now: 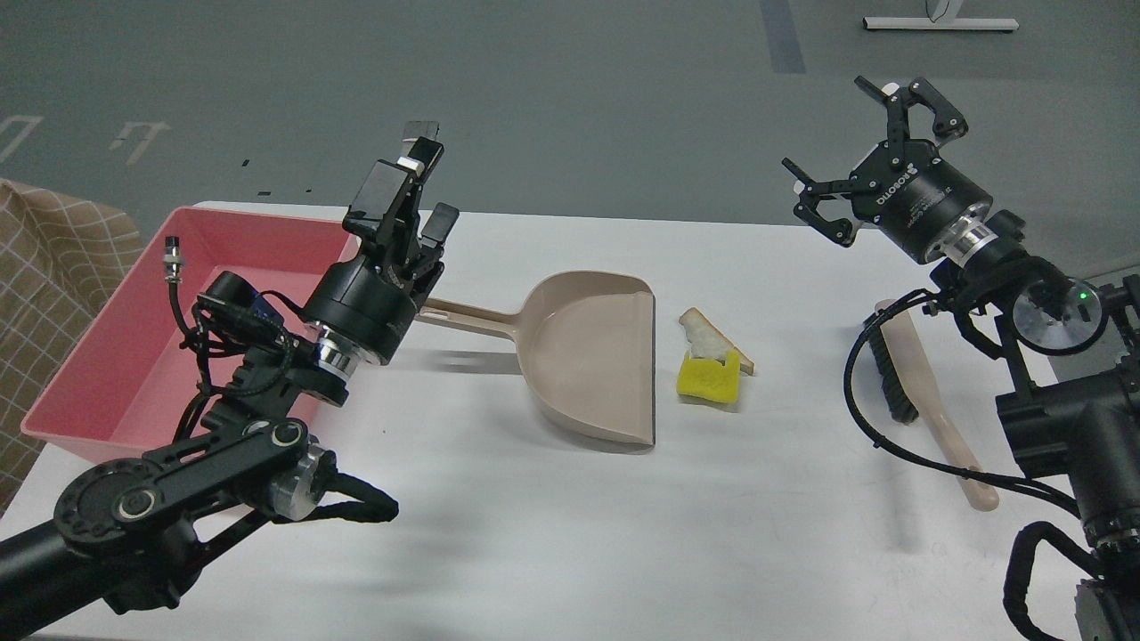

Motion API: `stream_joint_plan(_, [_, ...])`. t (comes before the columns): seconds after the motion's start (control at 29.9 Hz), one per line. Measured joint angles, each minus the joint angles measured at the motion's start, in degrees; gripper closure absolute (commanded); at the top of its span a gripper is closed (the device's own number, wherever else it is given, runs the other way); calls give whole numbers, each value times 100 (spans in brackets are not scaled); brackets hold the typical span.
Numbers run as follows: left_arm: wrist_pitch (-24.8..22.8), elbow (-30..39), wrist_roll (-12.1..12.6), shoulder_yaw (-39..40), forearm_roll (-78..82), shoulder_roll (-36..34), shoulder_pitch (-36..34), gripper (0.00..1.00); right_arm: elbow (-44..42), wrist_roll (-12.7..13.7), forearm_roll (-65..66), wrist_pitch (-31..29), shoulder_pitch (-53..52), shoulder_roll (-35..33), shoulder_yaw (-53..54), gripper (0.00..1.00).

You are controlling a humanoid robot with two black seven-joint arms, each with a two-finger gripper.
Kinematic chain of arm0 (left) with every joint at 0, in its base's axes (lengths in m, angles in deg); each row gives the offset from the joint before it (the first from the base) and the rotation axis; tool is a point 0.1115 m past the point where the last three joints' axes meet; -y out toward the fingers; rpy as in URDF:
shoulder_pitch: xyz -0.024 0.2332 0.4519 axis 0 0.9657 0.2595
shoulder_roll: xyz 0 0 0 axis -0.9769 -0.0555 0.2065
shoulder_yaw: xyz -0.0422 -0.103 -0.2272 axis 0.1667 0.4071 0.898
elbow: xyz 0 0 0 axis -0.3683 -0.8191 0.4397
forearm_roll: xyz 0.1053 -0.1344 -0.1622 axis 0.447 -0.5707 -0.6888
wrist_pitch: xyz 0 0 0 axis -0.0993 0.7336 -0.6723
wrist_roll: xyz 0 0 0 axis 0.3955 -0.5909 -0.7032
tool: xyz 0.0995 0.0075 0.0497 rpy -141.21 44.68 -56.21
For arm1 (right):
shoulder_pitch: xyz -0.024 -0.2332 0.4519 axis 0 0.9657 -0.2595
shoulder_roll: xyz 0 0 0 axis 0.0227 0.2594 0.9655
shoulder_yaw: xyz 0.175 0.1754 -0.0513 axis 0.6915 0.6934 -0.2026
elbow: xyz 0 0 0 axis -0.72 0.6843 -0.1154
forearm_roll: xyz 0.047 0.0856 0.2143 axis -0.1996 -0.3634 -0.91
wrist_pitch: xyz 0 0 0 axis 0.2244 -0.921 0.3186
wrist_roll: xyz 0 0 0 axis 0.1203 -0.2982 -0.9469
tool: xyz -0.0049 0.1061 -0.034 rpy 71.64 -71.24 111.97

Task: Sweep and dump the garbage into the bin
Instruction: 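Move the left gripper down to the beige dustpan handle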

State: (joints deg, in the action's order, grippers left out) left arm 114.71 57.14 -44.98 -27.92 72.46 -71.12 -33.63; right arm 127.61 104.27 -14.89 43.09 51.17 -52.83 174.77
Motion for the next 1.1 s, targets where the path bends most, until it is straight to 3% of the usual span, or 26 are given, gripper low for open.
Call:
stream_joint_plan(0.23, [3,25,0,-34,407,130,535,2,-1,0,0,0,3,0,0,0])
stream_joint_plan(0.57, [2,-151,-4,-353,572,160,750,2,-9,0,0,0,-4,9,0,0])
stream_joint_plan(1.1, [1,-1541,-47,-639,585,764,724,3,0,0,0,0,-8,52,0,0])
